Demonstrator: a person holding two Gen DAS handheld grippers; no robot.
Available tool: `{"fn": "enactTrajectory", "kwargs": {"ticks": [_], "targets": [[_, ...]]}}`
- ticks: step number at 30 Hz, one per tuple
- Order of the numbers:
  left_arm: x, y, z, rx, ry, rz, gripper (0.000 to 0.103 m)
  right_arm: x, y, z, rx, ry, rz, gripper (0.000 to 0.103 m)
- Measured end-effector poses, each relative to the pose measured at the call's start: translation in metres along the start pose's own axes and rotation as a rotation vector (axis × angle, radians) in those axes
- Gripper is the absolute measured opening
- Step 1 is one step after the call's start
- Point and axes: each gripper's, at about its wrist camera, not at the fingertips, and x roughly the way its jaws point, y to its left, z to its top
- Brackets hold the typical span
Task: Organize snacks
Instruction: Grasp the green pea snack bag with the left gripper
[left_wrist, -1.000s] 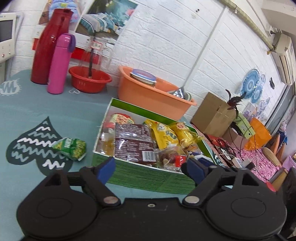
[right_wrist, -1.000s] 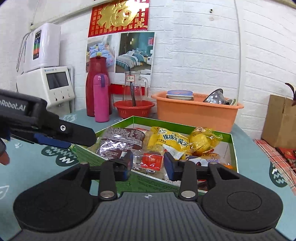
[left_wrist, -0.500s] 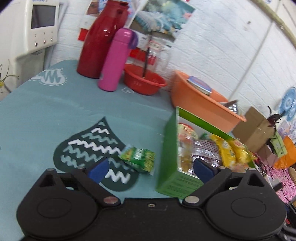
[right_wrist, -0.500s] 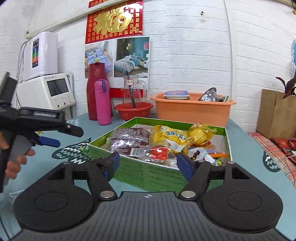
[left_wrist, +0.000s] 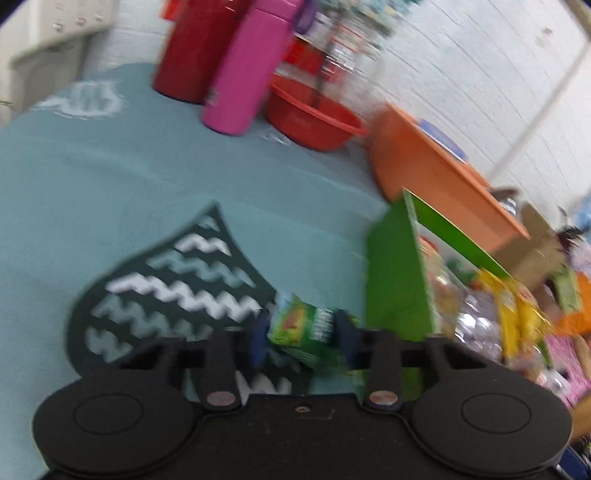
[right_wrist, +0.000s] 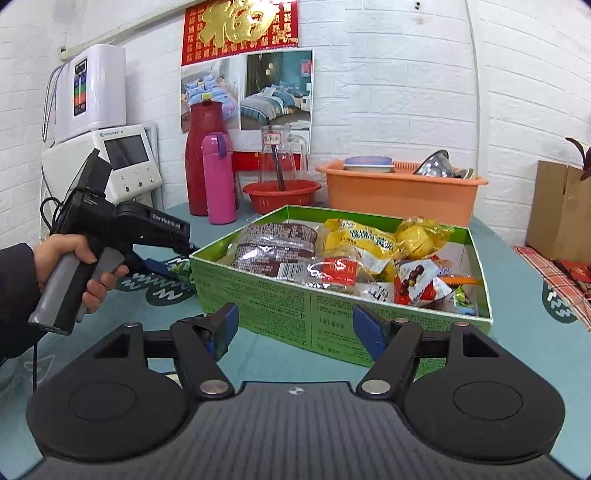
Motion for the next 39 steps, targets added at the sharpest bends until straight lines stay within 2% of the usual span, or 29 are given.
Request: {"fn": "enactTrajectory", "kwargs": {"ticks": [7, 11, 15, 16, 19, 22, 28, 33, 39], "targets": [[-0.038, -0.012, -0.047, 0.100, 0.042, -0.001, 0.011, -0.008, 0.007, -0.004, 0.013, 0.026, 0.068, 0.103], [-0.064, -0.016, -0.082, 0.116, 0.081, -0.079, 0.011, -0.017, 0.015, -0.011, 0.010, 0.062, 0.135, 0.103], [-0.091, -0.028, -0.120, 0.184, 0.129, -0.154, 0.014, -0.025, 0.022, -0.021, 0.003, 0.110, 0.202, 0.103], [-0.097, -0.031, -0.128, 0.197, 0.135, -0.165, 0.018, -0.026, 0.023, -0.023, 0.000, 0.124, 0.221, 0.103], [-0.114, -0.032, -0.143, 0.181, 0.108, -0.178, 0.070, -0.027, 0.029, -0.031, -0.007, 0.168, 0.279, 0.103], [-0.123, -0.030, -0.146, 0.151, 0.087, -0.196, 0.072, -0.022, 0.036, -0.037, -0.025, 0.196, 0.289, 0.103], [-0.121, -0.032, -0.138, 0.128, 0.074, -0.191, 0.072, -0.003, 0.050, -0.034, -0.071, 0.221, 0.364, 0.103], [-0.119, -0.025, -0.132, 0.076, 0.065, -0.202, 0.072, 0.011, 0.058, -0.028, -0.118, 0.226, 0.380, 0.103], [-0.113, -0.026, -0.125, 0.064, 0.064, -0.206, 0.072, 0.019, 0.059, -0.019, -0.132, 0.213, 0.386, 0.103]]}}
